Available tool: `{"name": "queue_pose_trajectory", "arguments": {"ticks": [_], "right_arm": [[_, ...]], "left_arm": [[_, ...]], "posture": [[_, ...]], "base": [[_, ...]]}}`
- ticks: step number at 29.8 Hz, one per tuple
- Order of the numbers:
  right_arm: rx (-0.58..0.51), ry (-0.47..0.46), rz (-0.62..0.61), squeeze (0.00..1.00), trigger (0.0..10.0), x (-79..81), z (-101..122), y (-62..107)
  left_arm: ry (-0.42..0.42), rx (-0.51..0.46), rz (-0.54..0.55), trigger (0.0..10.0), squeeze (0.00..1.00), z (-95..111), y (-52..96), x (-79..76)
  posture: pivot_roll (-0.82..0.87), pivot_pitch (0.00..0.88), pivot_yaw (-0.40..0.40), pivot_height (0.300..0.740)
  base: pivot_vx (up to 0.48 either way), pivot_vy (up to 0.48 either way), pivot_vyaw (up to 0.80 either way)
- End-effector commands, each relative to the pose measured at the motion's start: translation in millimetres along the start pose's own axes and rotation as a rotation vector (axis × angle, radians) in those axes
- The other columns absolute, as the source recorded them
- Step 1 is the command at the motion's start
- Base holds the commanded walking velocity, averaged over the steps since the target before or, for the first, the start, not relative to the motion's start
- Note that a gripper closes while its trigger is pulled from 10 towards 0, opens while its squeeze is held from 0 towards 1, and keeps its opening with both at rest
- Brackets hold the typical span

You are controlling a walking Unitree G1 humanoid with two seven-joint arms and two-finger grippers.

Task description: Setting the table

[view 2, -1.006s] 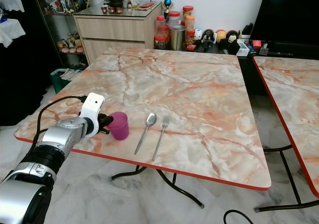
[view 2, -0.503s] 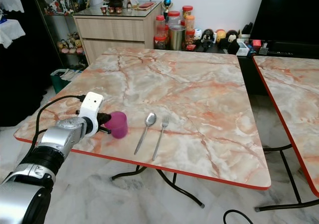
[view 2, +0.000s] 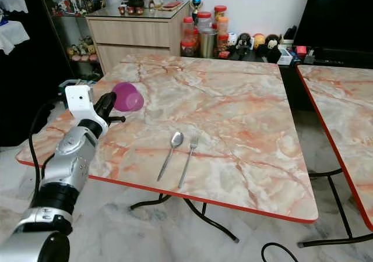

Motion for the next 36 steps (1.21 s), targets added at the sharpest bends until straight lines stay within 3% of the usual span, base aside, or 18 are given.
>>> {"name": "queue_pose_trajectory", "arguments": {"ticks": [1, 6, 15, 27, 31, 34, 35, 36], "right_arm": [[-0.001, -0.015, -0.007, 0.0, 10.0, -0.4, 2, -0.9], [0.024, -0.056, -0.045, 0.0, 10.0, -9.5, -3, 0.4], [0.042, -0.046, -0.062, 0.0, 10.0, -13.1, -8, 2.0], [0.022, -0.052, -0.051, 0.0, 10.0, -11.0, -2, 0.7], [-0.003, -0.014, -0.02, 0.0, 10.0, -6.2, 4, -0.6], [0.008, 0.159, 0.006, 0.0, 10.0, -2.1, 4, -1.2], [0.021, 0.272, 0.035, 0.0, 10.0, 1.3, 2, -1.3], [0.023, 0.327, 0.053, 0.0, 10.0, 3.4, 1, -1.2]], "left_arm": [[0.009, -0.077, 0.045, 10.0, 0.0, 14, 0.6, 6.1], [-0.003, -0.121, 0.075, 10.0, 0.0, 23, -0.6, 9.7], [-0.004, -0.147, 0.112, 10.0, 0.0, 28, -2.9, 19.5], [0.001, -0.161, 0.109, 10.0, 0.0, 30, -2.1, 16.9], [-0.01, -0.162, 0.121, 10.0, 0.0, 30, 1.0, 23.0], [-0.02, -0.158, 0.13, 10.0, 0.0, 29, 4.3, 26.5], [-0.022, -0.156, 0.133, 10.0, 0.0, 28, 5.1, 27.5], [-0.023, -0.156, 0.133, 10.0, 0.0, 28, 5.5, 28.0]], "posture": [[0.0, 0.0, -0.018, 0.74], [0.0, 0.0, -0.022, 0.74], [0.0, 0.0, -0.021, 0.74], [0.0, 0.0, -0.022, 0.74], [0.0, 0.0, -0.027, 0.74], [0.0, 0.0, -0.03, 0.74], [0.0, 0.0, -0.032, 0.74], [0.0, 0.0, -0.032, 0.74]], "base": [[0.0, -0.33, 0.0], [0.0, -0.463, 0.0], [0.0, -0.472, -0.43], [0.0, -0.465, 0.0], [0.0, -0.456, 0.25], [0.0, -0.454, 0.8], [0.0, -0.45, 0.0], [0.0, -0.45, 0.0]]}}
Point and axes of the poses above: a point about 5 cm out from each wrist's last joint towards the gripper, its own y axis pointing back from the gripper into the wrist, its own z axis along the axis of the wrist's last joint, x = y × z, the point moved 3 cm from there along -y, pointing out of the wrist towards the gripper, and after that the axes turned 13 degrees about -y, right-handed, at the moved point
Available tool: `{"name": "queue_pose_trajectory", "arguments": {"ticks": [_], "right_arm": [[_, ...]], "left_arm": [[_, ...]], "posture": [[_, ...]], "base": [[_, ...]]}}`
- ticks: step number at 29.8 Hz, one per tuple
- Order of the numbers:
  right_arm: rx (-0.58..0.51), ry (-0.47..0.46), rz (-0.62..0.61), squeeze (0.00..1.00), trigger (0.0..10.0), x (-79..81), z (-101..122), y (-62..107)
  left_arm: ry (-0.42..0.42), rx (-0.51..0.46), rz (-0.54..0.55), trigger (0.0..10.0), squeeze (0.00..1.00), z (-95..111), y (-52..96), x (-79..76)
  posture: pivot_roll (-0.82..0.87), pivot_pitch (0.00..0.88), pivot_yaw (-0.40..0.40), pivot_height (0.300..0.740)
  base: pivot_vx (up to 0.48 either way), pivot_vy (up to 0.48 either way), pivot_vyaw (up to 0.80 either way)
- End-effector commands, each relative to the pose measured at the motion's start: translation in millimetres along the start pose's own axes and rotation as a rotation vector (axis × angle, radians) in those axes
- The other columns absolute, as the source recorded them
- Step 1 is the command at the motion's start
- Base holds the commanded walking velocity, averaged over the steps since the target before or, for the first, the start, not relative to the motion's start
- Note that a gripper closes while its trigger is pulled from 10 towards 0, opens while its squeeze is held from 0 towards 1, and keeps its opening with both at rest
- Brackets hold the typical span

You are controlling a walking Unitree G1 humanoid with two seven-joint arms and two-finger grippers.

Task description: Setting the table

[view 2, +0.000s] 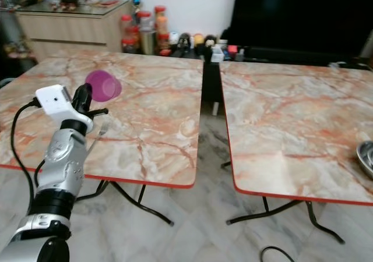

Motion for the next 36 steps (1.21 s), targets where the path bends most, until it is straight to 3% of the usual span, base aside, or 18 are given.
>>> {"name": "queue_pose_trajectory", "arguments": {"ticks": [1, 6, 9, 10, 13, 19, 26, 29, 36], "right_arm": [[-0.001, 0.131, 0.024, 0.0, 10.0, -1.1, 3, -0.5], [-0.001, 0.227, 0.056, 0.0, 10.0, -1.7, 6, -1.0], [0.0, 0.213, 0.05, 0.0, 10.0, -3.4, 6, -1.1], [-0.004, 0.148, 0.034, 0.0, 10.0, -5.6, 8, -1.4], [-0.004, 0.085, 0.017, 0.0, 10.0, -6.7, 8, -1.6], [-0.005, 0.065, 0.022, 0.0, 10.0, -3.9, 7, -1.5], [-0.005, 0.063, 0.021, 0.0, 10.0, -4.6, 6, -1.2], [-0.002, 0.014, 0.002, 0.0, 10.0, -7.9, 6, -1.1], [0.005, 0.031, 0.003, 0.0, 10.0, -6.8, 6, -1.5]], "left_arm": [[0.011, -0.007, -0.012, 10.0, 0.0, 2, 0.8, -5.2], [0.007, -0.005, -0.008, 10.0, 0.0, 2, 1.7, -3.3], [0.005, -0.003, -0.019, 10.0, 0.0, 2, 2.7, -4.0], [0.003, 0.003, -0.052, 10.0, 0.0, 0, 4.8, -8.2], [0.019, 0.011, -0.103, 10.0, 0.0, -3, 10.8, -14.2], [-0.01, 0.014, -0.064, 10.0, 0.0, -5, 13.2, -5.7], [-0.01, 0.009, -0.049, 10.0, 0.0, -2, 10.2, 1.0], [-0.009, 0.01, -0.043, 10.0, 0.0, -2, 10.4, 2.9], [-0.014, 0.004, -0.035, 10.0, 0.0, -1, 10.0, 7.5]], "posture": [[-0.01, 0.0, -0.031, 0.74], [0.0, 0.0, -0.032, 0.74], [-0.01, 0.0, -0.033, 0.74], [-0.01, 0.0, -0.031, 0.74], [-0.01, 0.0, -0.027, 0.74], [-0.01, 0.0, -0.025, 0.74], [-0.01, 0.0, -0.027, 0.74], [-0.02, 0.0, -0.03, 0.74], [-0.01, 0.0, -0.032, 0.74]], "base": [[0.0, -0.442, 0.0], [0.0, -0.442, 0.0], [0.0, -0.428, 0.0], [0.0, 0.0, 0.0], [0.0, 0.0, 0.0], [0.0, -0.04, 0.0], [0.0, -0.434, 0.17], [0.0, -0.442, 0.0], [0.0, -0.438, 0.0]]}}
Point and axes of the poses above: a point about 5 cm out from each wrist's last joint towards the gripper, its own y axis pointing back from the gripper into the wrist, its own z axis along the axis of the wrist's last joint, x = y × z, the point moved 3 cm from there along -y, pointing out of the wrist towards the gripper, and after that the axes turned 13 degrees about -y, right-handed, at the moved point
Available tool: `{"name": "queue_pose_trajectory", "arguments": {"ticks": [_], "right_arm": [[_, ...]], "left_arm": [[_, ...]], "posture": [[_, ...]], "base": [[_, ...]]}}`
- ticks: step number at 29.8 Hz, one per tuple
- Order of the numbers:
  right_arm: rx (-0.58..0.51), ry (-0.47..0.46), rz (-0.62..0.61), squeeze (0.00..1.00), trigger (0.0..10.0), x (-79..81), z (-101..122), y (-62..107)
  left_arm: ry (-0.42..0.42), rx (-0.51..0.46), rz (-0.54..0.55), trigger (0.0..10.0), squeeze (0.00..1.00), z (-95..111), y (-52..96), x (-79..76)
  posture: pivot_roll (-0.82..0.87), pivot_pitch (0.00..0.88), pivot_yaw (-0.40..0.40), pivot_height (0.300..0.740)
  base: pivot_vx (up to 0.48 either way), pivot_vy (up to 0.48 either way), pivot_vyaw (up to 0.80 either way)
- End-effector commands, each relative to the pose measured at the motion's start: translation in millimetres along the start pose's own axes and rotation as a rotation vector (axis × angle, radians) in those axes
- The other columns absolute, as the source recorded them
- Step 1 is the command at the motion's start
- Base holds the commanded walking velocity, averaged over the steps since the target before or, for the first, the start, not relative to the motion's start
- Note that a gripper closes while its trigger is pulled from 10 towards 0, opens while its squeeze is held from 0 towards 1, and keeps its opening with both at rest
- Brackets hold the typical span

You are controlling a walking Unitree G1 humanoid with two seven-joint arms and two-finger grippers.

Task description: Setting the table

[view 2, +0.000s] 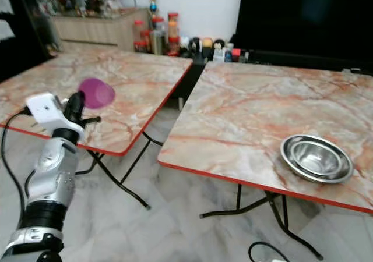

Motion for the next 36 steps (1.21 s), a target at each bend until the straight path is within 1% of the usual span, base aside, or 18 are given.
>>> {"name": "queue_pose_trajectory", "arguments": {"ticks": [1, 4, 5, 6, 7, 8, 10, 11, 17, 19, 22, 25, 29, 32, 36], "right_arm": [[0.016, -0.011, 0.001, 0.0, 10.0, 3.5, -3, 0.0], [0.017, -0.022, 0.002, 0.0, 10.0, 4.3, -4, 0.0], [0.025, -0.049, 0.0, 0.0, 10.0, 4.5, -4, -0.1], [0.027, -0.052, -0.001, 0.0, 10.0, 4.4, -4, -0.2], [0.004, -0.079, 0.014, 0.0, 10.0, 6.0, -1, -0.4], [-0.004, -0.087, 0.019, 0.0, 10.0, 6.5, 0, -0.4], [-0.005, -0.056, 0.004, 0.0, 10.0, 5.2, 1, -0.5], [-0.01, -0.071, 0.0, 0.0, 10.0, 4.7, 1, -0.4], [0.0, -0.057, -0.005, 0.0, 10.0, 3.0, 0, -0.3], [0.006, -0.059, -0.015, 0.0, 10.0, 1.8, -2, -0.1], [0.002, -0.077, -0.019, 0.0, 10.0, 1.7, -2, 0.0], [0.01, -0.081, -0.016, 0.0, 10.0, 3.7, -3, -0.1], [0.004, -0.092, -0.012, 0.0, 10.0, 5.2, -2, -0.2], [-0.003, -0.091, -0.009, 0.0, 10.0, 6.1, -1, -0.4], [-0.007, -0.094, -0.006, 0.0, 10.0, 7.0, 0, -0.5]], "left_arm": [[-0.011, -0.014, 0.006, 10.0, 0.0, 5, -2.1, 4.9], [-0.017, -0.014, -0.001, 10.0, 0.0, 5, -1.9, 4.7], [-0.016, -0.015, -0.001, 10.0, 0.0, 5, -2.0, 4.9], [-0.016, -0.015, 0.0, 10.0, 0.0, 5, -2.1, 5.0], [-0.014, -0.015, -0.001, 10.0, 0.0, 5, -2.3, 4.9], [-0.014, -0.015, -0.001, 10.0, 0.0, 6, -2.5, 4.9], [-0.012, -0.014, -0.013, 10.0, 0.0, 6, -3.1, 3.2], [-0.009, -0.013, -0.013, 10.0, 0.0, 6, -3.4, 2.9], [-0.005, -0.014, -0.02, 10.0, 0.0, 6, -4.3, 0.3], [-0.012, 0.02, -0.044, 10.0, 0.0, 2, -5.6, -3.5], [-0.009, 0.026, -0.06, 10.0, 0.0, 1, -6.0, -6.2], [0.025, 0.025, -0.049, 10.0, 0.0, 1, -6.1, -5.8], [0.033, 0.015, -0.04, 10.0, 0.0, 4, -7.9, -4.1], [0.019, 0.019, -0.023, 10.0, 0.0, 5, -10.4, -0.3], [0.011, 0.026, -0.024, 10.0, 0.0, 5, -11.6, 0.6]], "posture": [[-0.01, 0.0, -0.033, 0.74], [-0.01, 0.0, -0.036, 0.74], [-0.01, 0.0, -0.036, 0.74], [-0.01, 0.0, -0.036, 0.74], [-0.01, 0.0, -0.038, 0.74], [-0.01, 0.0, -0.038, 0.74], [-0.02, 0.0, -0.038, 0.74], [-0.02, 0.0, -0.038, 0.74], [-0.01, 0.0, -0.04, 0.74], [-0.01, 0.0, -0.042, 0.74], [-0.01, 0.0, -0.041, 0.74], [-0.01, 0.0, -0.04, 0.74], [-0.01, 0.0, -0.039, 0.74], [-0.01, 0.0, -0.038, 0.74], [-0.01, 0.0, -0.034, 0.74]], "base": [[0.0, -0.435, 0.0], [0.0, -0.429, -0.41], [0.0, -0.428, -0.8], [0.0, -0.428, -0.8], [0.0, -0.431, -0.8], [0.0, -0.431, -0.8], [0.0, -0.428, 0.0], [0.0, -0.428, 0.0], [0.0, -0.423, 0.0], [0.0, 0.0, 0.0], [0.0, 0.0, 0.0], [0.0, 0.0, 0.0], [0.0, 0.0, -0.71], [0.285, 0.0, -0.15], [0.315, 0.0, 0.0]]}}
Point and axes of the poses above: a point about 5 cm out from each wrist's last joint towards the gripper, its own y axis pointing back from the gripper into the wrist, its own z axis along the axis of the wrist's last joint, x = y × z, the point moved 3 cm from there along -y, pointing out of the wrist towards the gripper, and after that the axes turned 13 degrees about -y, right-handed, at the moved point
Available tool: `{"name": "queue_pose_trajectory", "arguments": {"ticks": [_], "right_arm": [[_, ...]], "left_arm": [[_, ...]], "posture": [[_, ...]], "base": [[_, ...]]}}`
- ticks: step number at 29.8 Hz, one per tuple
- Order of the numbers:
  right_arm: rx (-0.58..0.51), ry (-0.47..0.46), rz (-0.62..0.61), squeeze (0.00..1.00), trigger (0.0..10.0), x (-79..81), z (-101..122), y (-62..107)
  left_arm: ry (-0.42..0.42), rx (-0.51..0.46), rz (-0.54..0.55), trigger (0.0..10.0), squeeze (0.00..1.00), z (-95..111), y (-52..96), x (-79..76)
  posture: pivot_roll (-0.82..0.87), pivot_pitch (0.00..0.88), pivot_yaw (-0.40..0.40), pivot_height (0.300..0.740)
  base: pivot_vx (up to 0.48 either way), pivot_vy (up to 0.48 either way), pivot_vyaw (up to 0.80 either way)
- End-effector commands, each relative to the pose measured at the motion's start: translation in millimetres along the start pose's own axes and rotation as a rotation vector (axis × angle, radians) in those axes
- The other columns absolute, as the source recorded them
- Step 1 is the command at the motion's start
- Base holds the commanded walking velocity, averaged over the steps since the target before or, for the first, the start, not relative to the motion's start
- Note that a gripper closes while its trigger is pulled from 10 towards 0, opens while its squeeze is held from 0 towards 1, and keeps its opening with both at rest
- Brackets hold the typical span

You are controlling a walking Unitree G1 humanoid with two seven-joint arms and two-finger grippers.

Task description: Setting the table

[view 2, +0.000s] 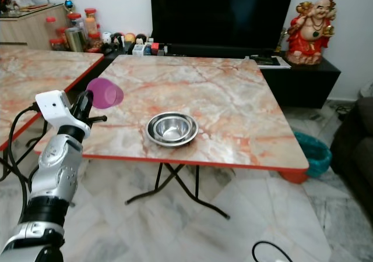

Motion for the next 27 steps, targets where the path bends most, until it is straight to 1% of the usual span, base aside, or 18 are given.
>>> {"name": "queue_pose_trajectory", "arguments": {"ticks": [1, 22, 27], "right_arm": [[-0.011, -0.015, 0.001, 0.0, 10.0, 1.6, 3.0, -0.7], [-0.006, -0.008, 0.001, 0.0, 10.0, 1.8, 2.5, -0.8], [-0.004, -0.007, 0.001, 0.0, 10.0, 2.1, 2.3, -0.9]], "left_arm": [[0.005, -0.017, -0.004, 10.0, 0.0, 9.2, -6.9, 0.0], [0.0, -0.013, -0.002, 10.0, 0.0, 8.9, -8.7, 1.3], [0.012, -0.007, -0.001, 10.0, 0.0, 7.9, -9.1, 0.7]], "posture": [[-0.01, 0.0, -0.034, 0.74], [-0.01, 0.0, -0.039, 0.74], [-0.01, 0.0, -0.04, 0.74]], "base": [[0.315, 0.0, 0.0], [0.333, 0.0, 0.0], [0.054, 0.0, 0.0]]}}
Point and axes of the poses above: a point about 5 cm out from each wrist's last joint towards the gripper, its own y axis pointing back from the gripper into the wrist, its own z axis along the axis of the wrist's last joint, x = y × z, the point moved 3 cm from there along -y, pointing out of the wrist towards the gripper, and after that the axes turned 13 degrees about -y, right-handed, at the moved point
